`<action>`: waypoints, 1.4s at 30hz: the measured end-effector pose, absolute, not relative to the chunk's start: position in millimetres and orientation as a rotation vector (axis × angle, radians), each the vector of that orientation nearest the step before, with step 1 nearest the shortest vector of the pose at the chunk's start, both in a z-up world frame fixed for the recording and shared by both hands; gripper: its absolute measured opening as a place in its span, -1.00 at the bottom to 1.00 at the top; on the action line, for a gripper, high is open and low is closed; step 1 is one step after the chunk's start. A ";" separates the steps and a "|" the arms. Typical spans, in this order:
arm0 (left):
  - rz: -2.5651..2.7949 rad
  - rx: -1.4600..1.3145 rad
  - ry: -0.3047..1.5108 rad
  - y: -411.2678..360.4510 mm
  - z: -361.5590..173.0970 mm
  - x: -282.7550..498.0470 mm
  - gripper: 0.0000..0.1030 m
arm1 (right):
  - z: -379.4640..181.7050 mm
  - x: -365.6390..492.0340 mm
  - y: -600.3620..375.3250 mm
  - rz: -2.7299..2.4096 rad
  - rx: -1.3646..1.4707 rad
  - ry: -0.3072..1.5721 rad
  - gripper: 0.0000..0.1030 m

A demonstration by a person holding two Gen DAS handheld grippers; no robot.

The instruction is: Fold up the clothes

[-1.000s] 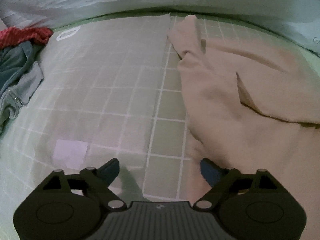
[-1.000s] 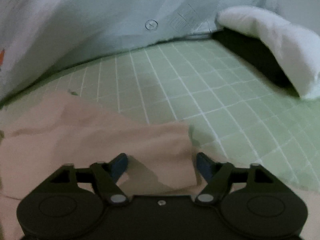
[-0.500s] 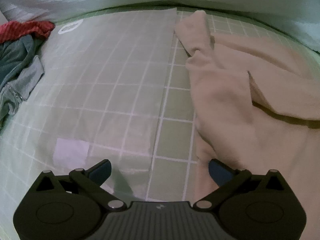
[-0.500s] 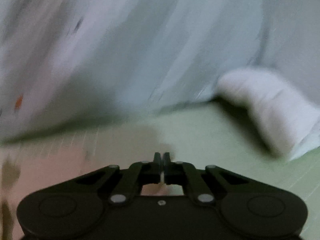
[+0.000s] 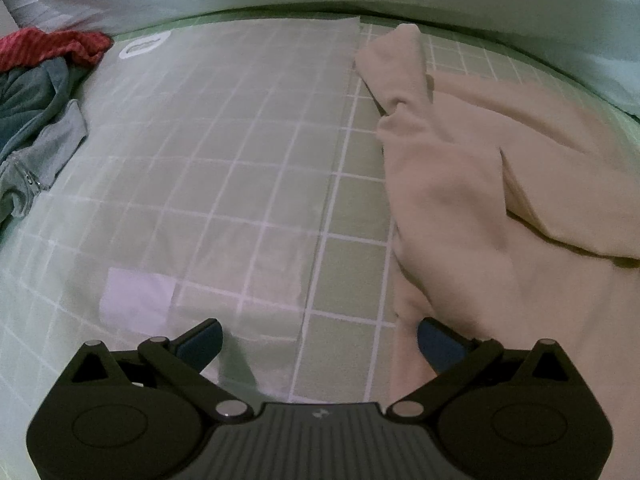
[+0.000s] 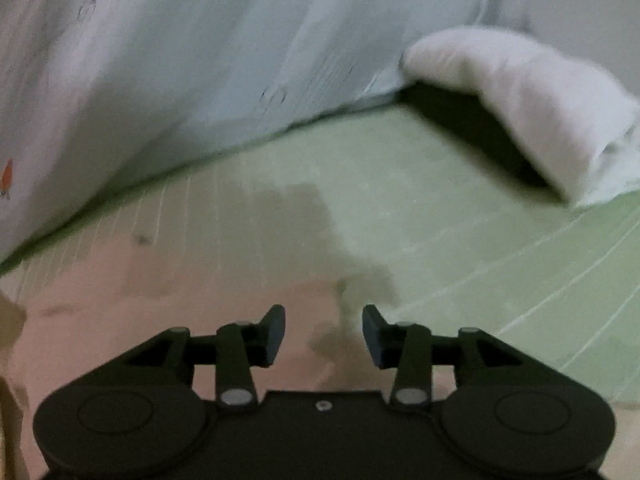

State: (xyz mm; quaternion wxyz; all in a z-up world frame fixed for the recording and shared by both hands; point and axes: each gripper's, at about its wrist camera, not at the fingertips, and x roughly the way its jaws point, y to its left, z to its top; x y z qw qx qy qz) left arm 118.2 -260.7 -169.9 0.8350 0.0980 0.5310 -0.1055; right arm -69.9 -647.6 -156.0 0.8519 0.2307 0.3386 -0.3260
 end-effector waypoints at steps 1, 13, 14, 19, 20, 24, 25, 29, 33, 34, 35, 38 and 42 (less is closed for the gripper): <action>-0.224 0.209 1.126 -260.7 -169.9 118.2 1.00 | -159.0 -67.0 -646.2 -0.686 0.484 0.723 0.02; -0.223 0.211 1.126 -260.4 -169.1 116.3 1.00 | -131.9 -57.5 -646.2 -0.626 0.348 0.655 -0.94; -0.223 0.209 1.127 -260.2 -168.9 116.1 1.00 | -119.0 -61.5 -646.8 -0.649 0.324 0.610 -0.94; -0.223 0.199 1.127 -259.5 -168.1 116.5 1.00 | -93.7 -80.5 -668.6 -0.818 0.342 0.482 -0.94; -0.223 0.197 1.128 -259.6 -168.1 116.8 1.00 | -103.2 -78.5 -675.5 -0.825 0.355 0.527 -0.94; -0.225 0.193 1.135 -259.6 -167.0 118.2 1.00 | -122.8 -78.0 -677.8 -0.792 0.405 0.593 -0.94; -0.225 0.191 1.140 -258.8 -166.5 118.5 1.00 | -125.1 -78.3 -675.9 -0.784 0.409 0.599 -0.93; -0.237 0.138 1.138 -252.4 -152.4 123.2 0.81 | -132.2 -79.9 -673.5 -0.787 0.399 0.633 -0.93; -0.283 0.023 1.084 -244.4 -129.9 140.7 0.71 | -140.5 -81.9 -678.5 -0.793 0.411 0.662 -0.93; -0.309 -0.017 1.080 -243.6 -127.0 147.4 0.66 | -142.7 -81.6 -680.0 -0.794 0.413 0.670 -0.93; -0.342 -0.056 1.082 -244.4 -126.0 154.8 0.61 | -144.9 -81.3 -681.4 -0.795 0.416 0.678 -0.93; -0.462 -0.129 1.081 -259.8 -129.0 180.4 0.58 | -151.0 -80.7 -684.1 -0.803 0.428 0.699 -0.93; -0.541 -0.163 1.069 -288.0 -140.1 218.9 0.58 | -159.6 -80.6 -689.6 -0.823 0.469 0.717 -0.92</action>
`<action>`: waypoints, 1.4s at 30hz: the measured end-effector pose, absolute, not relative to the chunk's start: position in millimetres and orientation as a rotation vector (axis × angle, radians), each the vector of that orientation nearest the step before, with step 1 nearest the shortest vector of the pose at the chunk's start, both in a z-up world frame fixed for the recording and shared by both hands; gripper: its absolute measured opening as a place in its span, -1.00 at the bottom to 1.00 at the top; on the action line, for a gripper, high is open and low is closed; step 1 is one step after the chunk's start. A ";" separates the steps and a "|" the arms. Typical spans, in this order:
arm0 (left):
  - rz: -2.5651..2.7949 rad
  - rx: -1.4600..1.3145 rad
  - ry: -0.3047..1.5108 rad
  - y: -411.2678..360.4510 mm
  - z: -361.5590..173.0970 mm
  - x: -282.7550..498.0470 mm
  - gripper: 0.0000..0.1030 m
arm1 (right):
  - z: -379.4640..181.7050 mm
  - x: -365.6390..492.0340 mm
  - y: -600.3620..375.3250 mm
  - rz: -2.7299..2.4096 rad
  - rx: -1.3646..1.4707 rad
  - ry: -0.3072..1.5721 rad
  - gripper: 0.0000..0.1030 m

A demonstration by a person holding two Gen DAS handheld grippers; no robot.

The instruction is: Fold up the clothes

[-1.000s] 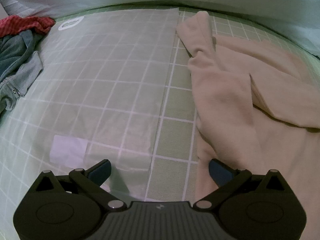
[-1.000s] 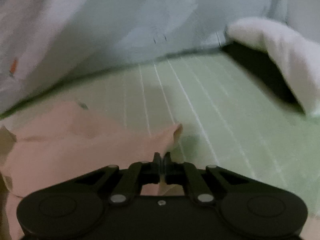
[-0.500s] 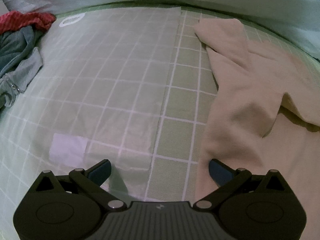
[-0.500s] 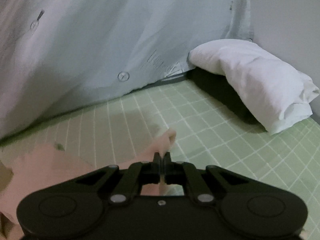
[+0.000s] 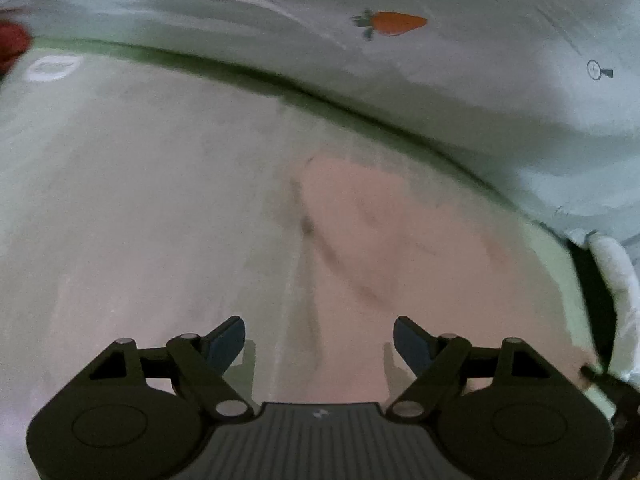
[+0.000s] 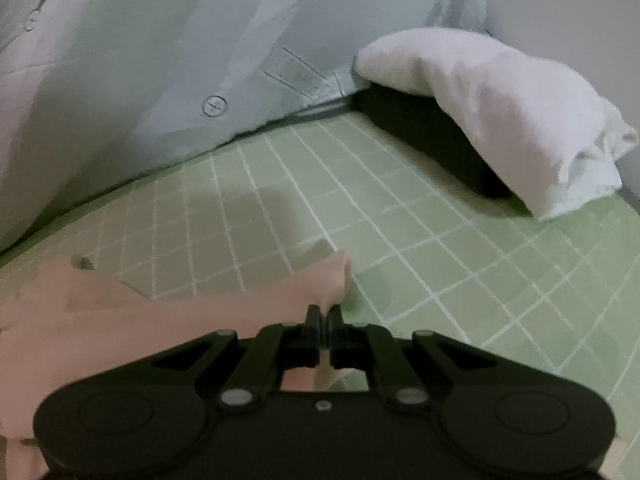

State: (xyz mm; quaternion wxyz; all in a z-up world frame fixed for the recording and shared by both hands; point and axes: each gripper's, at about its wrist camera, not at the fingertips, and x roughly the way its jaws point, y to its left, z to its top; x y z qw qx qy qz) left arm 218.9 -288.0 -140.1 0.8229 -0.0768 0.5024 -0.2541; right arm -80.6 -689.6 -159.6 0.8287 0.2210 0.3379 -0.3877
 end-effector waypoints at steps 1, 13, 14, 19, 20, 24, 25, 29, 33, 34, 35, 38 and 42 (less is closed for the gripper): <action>-0.543 -0.169 1.070 -294.7 -144.4 229.6 0.58 | -161.9 -80.0 -690.8 -0.826 0.475 0.724 -0.92; -0.580 -0.156 0.981 -336.2 -157.2 303.2 -0.85 | -176.0 -68.3 -681.9 -0.810 0.327 0.784 -0.91; -0.569 -0.149 0.971 -338.0 -158.2 307.5 -0.84 | -176.5 -68.1 -680.2 -0.808 0.310 0.783 -0.91; -0.515 -0.072 0.996 -352.7 -165.6 311.0 -0.55 | -176.7 -68.6 -679.6 -0.813 0.308 0.772 -0.91; -0.503 -0.044 0.991 -354.9 -162.8 307.6 -0.42 | -176.8 -68.2 -679.3 -0.814 0.307 0.773 -0.90; -0.465 0.032 0.964 -354.4 -146.8 289.8 0.31 | -175.7 -63.2 -675.6 -0.814 0.281 0.795 -0.91; -0.457 0.039 0.954 -351.2 -141.2 284.1 0.38 | -174.7 -61.7 -673.0 -0.814 0.267 0.799 -0.91; -0.421 0.105 0.920 -334.7 -124.3 246.1 0.42 | -163.1 -58.9 -647.9 -0.805 0.199 0.762 -0.91; -0.390 0.095 0.957 -312.4 -120.5 188.0 0.42 | -143.0 -59.8 -603.9 -0.742 0.146 0.682 -0.91; -0.385 0.078 0.971 -305.0 -120.0 172.7 0.42 | -138.0 -59.9 -592.4 -0.719 0.126 0.669 -0.91; -0.387 0.058 0.989 -296.2 -119.1 155.3 0.42 | -133.7 -60.0 -580.1 -0.693 0.108 0.657 -0.91; -0.421 0.056 1.019 -278.4 -119.8 117.3 0.42 | -123.5 -61.6 -539.8 -0.597 0.083 0.623 -0.92; -0.425 0.105 1.005 -264.6 -114.8 81.9 0.42 | -122.5 -65.2 -479.5 -0.425 0.055 0.626 -0.92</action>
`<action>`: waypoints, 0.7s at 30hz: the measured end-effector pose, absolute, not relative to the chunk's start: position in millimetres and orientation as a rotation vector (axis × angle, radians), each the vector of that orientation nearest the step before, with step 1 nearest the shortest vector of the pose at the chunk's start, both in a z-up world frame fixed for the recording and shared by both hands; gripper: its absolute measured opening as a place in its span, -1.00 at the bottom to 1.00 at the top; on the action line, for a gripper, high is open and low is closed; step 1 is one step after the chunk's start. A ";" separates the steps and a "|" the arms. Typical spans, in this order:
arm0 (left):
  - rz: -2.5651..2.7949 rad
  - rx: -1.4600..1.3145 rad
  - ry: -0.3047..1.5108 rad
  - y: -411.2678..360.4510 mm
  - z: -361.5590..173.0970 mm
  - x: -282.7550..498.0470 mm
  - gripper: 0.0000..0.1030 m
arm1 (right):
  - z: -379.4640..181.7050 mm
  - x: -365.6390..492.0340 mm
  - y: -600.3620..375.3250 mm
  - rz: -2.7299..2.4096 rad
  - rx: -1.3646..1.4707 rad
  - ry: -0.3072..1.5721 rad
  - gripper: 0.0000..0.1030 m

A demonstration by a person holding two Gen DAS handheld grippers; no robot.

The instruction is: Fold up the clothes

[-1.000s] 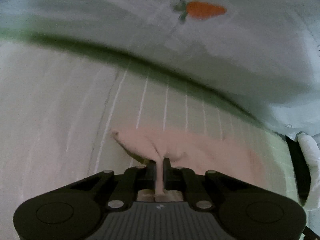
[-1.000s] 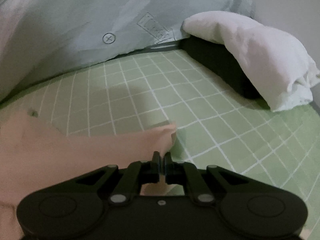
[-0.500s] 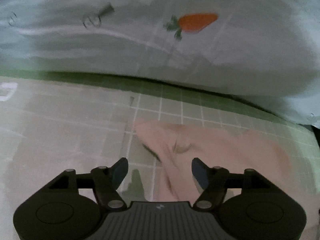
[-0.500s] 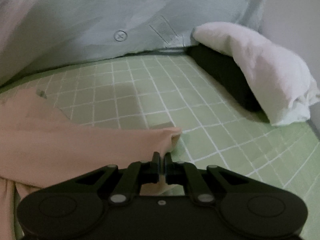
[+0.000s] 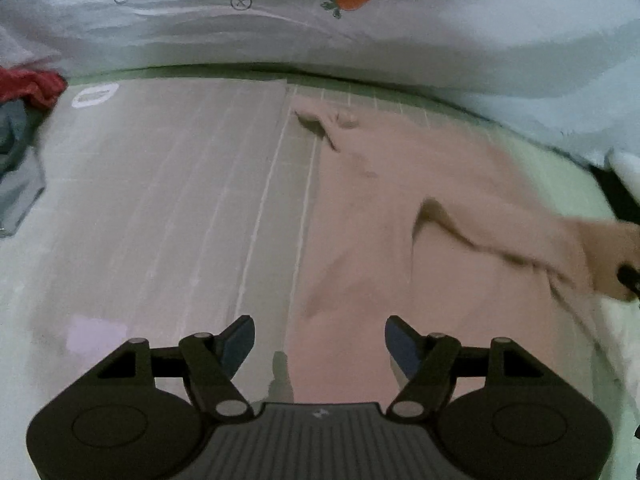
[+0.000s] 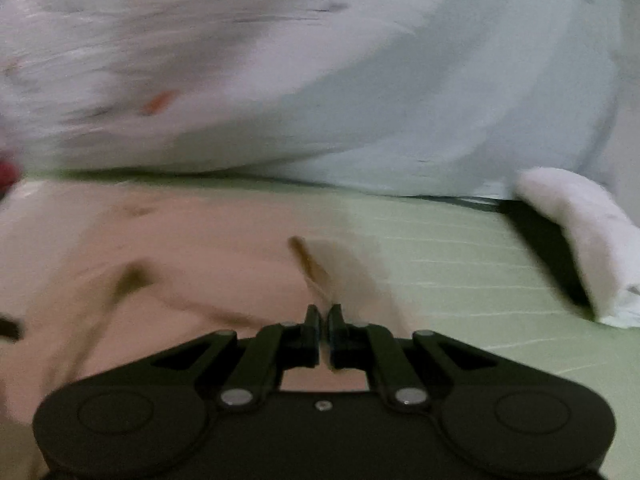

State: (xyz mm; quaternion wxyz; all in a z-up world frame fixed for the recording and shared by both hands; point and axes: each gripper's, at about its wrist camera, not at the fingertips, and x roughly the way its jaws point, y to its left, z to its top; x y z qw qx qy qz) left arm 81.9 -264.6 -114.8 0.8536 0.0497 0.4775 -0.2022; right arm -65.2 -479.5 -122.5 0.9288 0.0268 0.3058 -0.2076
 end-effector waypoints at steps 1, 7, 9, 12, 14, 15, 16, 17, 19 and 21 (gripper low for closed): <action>-0.425 0.097 0.998 -261.0 -112.6 76.0 0.42 | -125.9 -66.9 -465.5 -0.376 0.056 0.640 -0.92; -0.418 0.068 0.971 -245.4 -103.5 49.8 0.41 | -154.3 -84.2 -410.9 -0.164 0.066 0.771 -0.74; -0.420 0.068 0.975 -245.6 -104.9 42.3 0.41 | -152.1 -92.1 -411.8 -0.159 0.102 0.771 -0.20; -0.430 0.064 0.985 -250.5 -107.8 35.0 0.41 | -143.7 -103.8 -419.1 -0.201 0.119 0.736 0.31; -0.444 0.061 0.989 -256.5 -107.8 29.3 0.39 | -140.8 -110.3 -428.9 -0.258 0.113 0.725 0.76; -0.452 0.064 0.991 -261.8 -107.9 27.0 0.39 | -141.5 -113.3 -434.1 -0.300 0.101 0.725 0.93; -0.462 0.068 0.990 -268.5 -108.6 25.2 0.39 | -142.8 -116.3 -440.1 -0.340 0.090 0.729 0.94; -0.472 0.073 0.988 -275.5 -109.3 23.4 0.38 | -145.4 -119.1 -448.2 -0.375 0.082 0.741 0.95; -0.497 0.081 0.981 -292.0 -109.9 21.7 0.38 | -150.0 -125.1 -465.9 -0.437 0.082 0.765 0.99; -0.518 0.088 0.977 -309.8 -111.3 21.3 0.38 | -155.1 -133.9 -487.8 -0.475 0.114 0.784 1.00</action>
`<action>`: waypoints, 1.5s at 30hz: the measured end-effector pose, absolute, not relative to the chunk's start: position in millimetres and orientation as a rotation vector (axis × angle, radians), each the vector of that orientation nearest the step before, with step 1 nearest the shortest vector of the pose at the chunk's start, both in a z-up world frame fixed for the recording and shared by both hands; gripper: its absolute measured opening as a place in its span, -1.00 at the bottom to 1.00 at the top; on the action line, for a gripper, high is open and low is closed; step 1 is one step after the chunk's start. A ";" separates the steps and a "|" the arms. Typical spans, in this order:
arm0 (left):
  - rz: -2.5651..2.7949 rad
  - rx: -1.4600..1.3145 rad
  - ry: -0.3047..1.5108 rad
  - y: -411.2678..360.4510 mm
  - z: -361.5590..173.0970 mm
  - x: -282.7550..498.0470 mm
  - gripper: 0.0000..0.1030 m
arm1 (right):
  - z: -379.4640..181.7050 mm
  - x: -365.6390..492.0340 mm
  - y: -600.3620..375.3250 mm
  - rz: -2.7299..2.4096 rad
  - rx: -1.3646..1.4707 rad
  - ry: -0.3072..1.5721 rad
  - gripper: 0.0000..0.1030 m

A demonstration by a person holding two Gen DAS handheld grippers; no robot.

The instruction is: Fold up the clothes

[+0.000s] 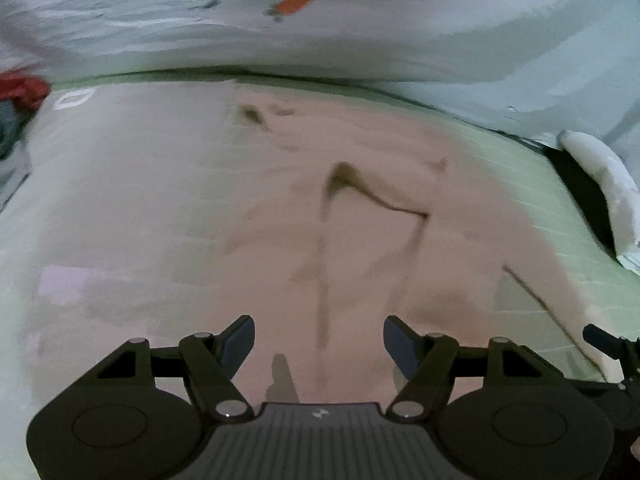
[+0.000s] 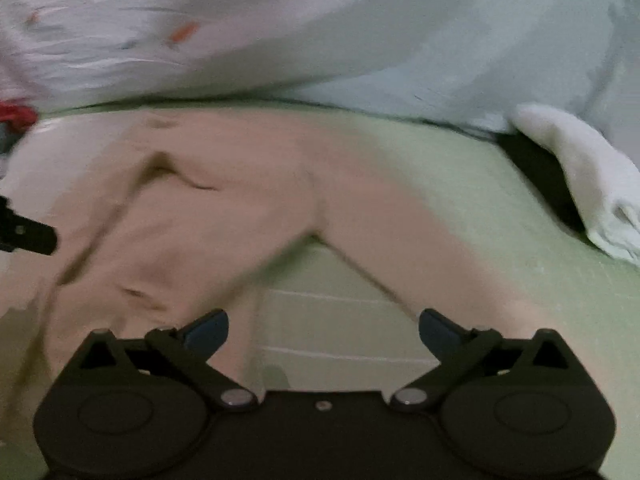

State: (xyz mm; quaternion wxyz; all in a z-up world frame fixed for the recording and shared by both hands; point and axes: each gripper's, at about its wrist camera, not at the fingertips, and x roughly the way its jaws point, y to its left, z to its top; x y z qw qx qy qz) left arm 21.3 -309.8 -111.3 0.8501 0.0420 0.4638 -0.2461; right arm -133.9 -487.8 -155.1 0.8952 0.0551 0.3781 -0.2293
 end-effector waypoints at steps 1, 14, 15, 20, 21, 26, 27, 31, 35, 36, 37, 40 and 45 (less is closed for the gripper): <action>-0.529 0.091 0.978 -318.4 -112.4 21.9 0.38 | -157.5 -138.0 -499.5 -0.495 0.132 0.791 1.00; -0.598 0.215 1.025 -397.3 -157.4 21.6 -0.33 | -194.4 -140.6 -581.7 -0.588 0.264 0.845 1.00; -0.604 0.222 1.021 -396.0 -157.1 21.6 -0.52 | -195.3 -139.7 -580.8 -0.590 0.259 0.835 1.00; -0.633 0.176 1.021 -381.0 -150.6 25.2 -0.90 | -199.6 -139.3 -577.5 -0.624 0.254 0.772 1.00; -0.639 0.168 1.012 -377.9 -147.0 24.4 -0.90 | -200.0 -140.3 -576.1 -0.631 0.254 0.763 1.00; -0.664 0.081 0.971 -355.4 -128.6 16.4 -0.90 | -201.6 -142.2 -573.5 -0.675 0.256 0.730 1.00; -0.660 0.070 0.963 -350.6 -125.2 14.4 -0.90 | -202.1 -144.5 -572.5 -0.676 0.252 0.718 1.00; -0.631 -0.017 0.956 -322.2 -113.9 9.2 -0.90 | -205.4 -151.7 -567.5 -0.678 0.235 0.665 1.00; -0.585 -0.120 0.949 -285.7 -103.5 0.2 -0.91 | -204.7 -152.2 -568.0 -0.678 0.234 0.660 1.00; -0.570 -0.138 0.943 -276.1 -100.5 -3.4 -0.91 | -204.6 -152.1 -568.1 -0.678 0.233 0.660 1.00; -0.556 -0.155 0.938 -266.4 -97.5 -7.0 -0.91 | -204.6 -152.0 -567.9 -0.679 0.233 0.660 1.00; -0.509 -0.240 0.941 -234.2 -93.7 -15.1 -0.91 | -204.8 -151.7 -566.9 -0.681 0.231 0.660 1.00; -0.401 -0.378 1.006 -186.3 -105.9 -24.1 -0.91 | -204.7 -151.9 -566.7 -0.680 0.229 0.660 1.00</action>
